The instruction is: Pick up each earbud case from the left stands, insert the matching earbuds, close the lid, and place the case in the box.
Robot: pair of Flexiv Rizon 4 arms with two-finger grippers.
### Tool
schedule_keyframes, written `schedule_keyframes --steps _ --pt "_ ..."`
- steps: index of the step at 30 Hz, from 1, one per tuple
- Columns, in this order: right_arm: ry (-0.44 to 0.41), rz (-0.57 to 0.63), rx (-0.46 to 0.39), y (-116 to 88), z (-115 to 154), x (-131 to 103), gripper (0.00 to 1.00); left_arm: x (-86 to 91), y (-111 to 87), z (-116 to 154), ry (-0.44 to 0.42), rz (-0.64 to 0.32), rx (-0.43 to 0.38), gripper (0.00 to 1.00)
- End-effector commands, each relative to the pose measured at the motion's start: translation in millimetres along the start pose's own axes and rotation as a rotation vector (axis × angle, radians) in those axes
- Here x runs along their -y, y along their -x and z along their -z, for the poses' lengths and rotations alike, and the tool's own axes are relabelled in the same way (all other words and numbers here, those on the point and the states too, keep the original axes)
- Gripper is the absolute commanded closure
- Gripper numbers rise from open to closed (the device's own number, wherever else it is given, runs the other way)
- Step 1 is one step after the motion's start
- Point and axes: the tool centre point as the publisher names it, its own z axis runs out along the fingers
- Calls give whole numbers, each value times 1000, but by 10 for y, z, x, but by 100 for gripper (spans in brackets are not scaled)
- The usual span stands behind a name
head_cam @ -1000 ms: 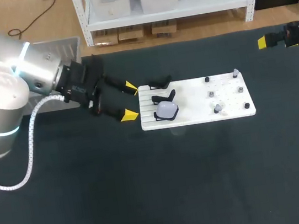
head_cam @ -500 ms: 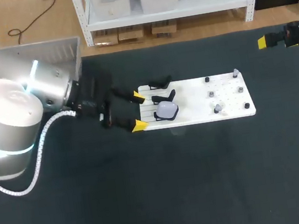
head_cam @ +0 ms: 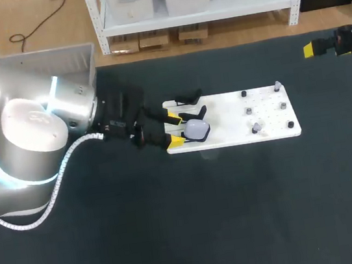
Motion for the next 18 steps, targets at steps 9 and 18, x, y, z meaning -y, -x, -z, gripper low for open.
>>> schedule_keyframes --steps 9,18 --pt "0 1 -1 1 4 0 0 -72 -18 -165 -13 -4 11 36" --pt "0 1 -1 1 4 0 0 -101 -15 -193 -10 -7 15 45"
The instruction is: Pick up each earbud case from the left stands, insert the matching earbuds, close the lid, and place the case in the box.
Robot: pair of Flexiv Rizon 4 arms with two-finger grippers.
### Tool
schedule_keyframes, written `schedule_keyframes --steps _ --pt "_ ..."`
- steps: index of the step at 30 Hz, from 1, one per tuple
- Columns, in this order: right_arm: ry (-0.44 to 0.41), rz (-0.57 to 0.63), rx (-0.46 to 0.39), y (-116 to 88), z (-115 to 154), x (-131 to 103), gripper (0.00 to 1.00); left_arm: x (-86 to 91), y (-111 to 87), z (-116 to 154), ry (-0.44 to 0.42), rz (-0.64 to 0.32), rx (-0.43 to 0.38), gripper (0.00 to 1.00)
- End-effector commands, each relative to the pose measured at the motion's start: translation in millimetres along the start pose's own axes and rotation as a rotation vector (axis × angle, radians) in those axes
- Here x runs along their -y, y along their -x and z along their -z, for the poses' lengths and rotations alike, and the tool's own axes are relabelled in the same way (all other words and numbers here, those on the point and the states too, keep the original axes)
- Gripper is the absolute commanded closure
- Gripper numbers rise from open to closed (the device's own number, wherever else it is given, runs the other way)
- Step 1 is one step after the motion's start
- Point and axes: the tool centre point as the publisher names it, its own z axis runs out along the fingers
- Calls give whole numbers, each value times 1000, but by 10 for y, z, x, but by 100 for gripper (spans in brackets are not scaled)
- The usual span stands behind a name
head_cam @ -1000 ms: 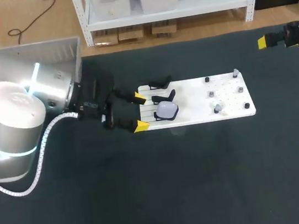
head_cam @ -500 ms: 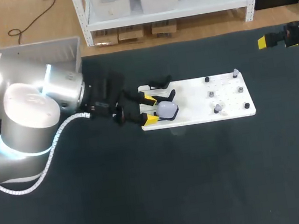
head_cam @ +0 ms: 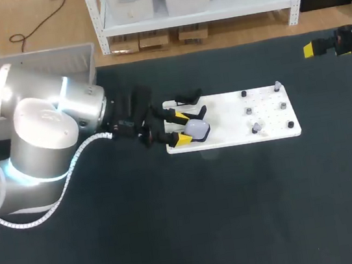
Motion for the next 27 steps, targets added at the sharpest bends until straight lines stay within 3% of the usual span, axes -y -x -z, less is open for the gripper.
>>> schedule_keyframes --steps 1,27 --pt "0 1 -1 1 4 0 0 -26 -11 -27 -3 -2 5 45" --pt "0 1 -1 1 4 0 0 10 51 -93 -15 -4 30 51"
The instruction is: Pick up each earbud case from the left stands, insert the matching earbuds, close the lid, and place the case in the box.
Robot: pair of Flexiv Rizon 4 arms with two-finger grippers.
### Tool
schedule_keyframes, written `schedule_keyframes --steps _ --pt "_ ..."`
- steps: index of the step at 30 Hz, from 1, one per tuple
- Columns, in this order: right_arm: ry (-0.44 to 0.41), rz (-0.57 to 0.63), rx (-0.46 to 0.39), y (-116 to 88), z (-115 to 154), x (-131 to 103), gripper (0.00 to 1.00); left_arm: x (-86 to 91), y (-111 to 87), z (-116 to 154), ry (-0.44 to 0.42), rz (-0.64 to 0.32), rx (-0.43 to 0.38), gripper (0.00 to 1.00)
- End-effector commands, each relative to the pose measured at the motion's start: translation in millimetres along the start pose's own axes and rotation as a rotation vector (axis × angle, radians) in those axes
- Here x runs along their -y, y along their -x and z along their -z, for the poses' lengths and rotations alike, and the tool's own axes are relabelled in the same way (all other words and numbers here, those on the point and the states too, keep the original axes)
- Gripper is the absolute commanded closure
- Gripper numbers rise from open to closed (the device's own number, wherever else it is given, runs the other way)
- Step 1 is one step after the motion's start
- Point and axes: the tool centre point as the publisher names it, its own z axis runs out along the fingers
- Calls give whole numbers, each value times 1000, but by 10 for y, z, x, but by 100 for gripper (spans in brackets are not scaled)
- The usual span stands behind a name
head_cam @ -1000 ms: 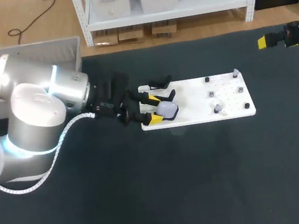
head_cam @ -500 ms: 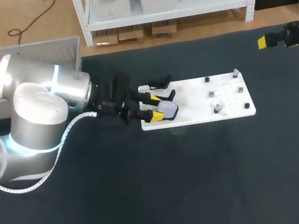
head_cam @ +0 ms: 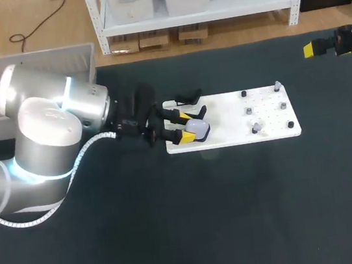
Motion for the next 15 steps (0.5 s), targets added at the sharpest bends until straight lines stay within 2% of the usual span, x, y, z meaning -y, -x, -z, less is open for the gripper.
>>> schedule_keyframes --steps 1,15 --pt "0 1 -1 1 4 0 0 10 -8 -13 -1 -3 6 52" --pt "0 1 -1 1 4 0 0 50 -25 -32 -2 -3 4 54"
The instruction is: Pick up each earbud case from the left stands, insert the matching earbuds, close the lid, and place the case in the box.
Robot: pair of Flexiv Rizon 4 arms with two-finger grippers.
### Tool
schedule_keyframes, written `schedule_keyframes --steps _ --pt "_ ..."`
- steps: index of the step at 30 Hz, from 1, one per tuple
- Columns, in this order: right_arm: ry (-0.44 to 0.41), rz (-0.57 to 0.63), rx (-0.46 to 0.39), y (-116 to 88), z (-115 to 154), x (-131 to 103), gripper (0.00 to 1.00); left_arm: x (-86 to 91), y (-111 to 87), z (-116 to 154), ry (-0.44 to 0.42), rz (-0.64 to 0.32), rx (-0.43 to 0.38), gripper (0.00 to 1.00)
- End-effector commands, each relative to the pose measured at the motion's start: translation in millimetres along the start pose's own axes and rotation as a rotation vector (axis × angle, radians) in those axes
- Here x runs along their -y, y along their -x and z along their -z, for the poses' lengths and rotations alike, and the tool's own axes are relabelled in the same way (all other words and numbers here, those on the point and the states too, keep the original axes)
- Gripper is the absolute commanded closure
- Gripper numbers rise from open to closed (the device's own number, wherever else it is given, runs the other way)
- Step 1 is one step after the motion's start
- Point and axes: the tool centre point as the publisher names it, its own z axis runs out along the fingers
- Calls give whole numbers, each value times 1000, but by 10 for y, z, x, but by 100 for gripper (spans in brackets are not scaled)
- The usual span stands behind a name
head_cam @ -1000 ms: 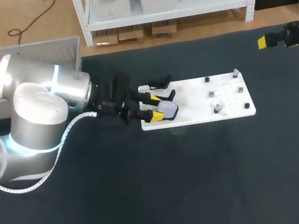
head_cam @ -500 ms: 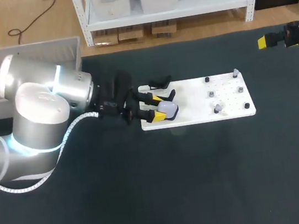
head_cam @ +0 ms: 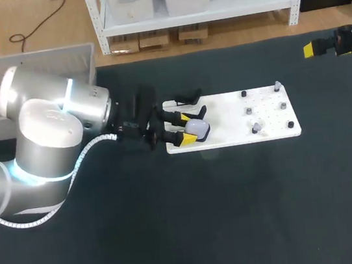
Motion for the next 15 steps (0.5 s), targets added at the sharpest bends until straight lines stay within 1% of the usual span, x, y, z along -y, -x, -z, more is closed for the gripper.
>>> schedule_keyframes --steps 1,4,11,15 --pt "0 1 -1 1 4 0 0 5 -12 -10 5 -3 4 55" --pt "0 1 -1 1 4 0 0 2 -10 -12 9 -4 5 56" --pt "0 1 -1 1 4 0 0 -8 -6 -13 16 -8 4 56" --pt "0 1 -1 1 4 0 0 -11 -2 -16 12 -10 6 63"
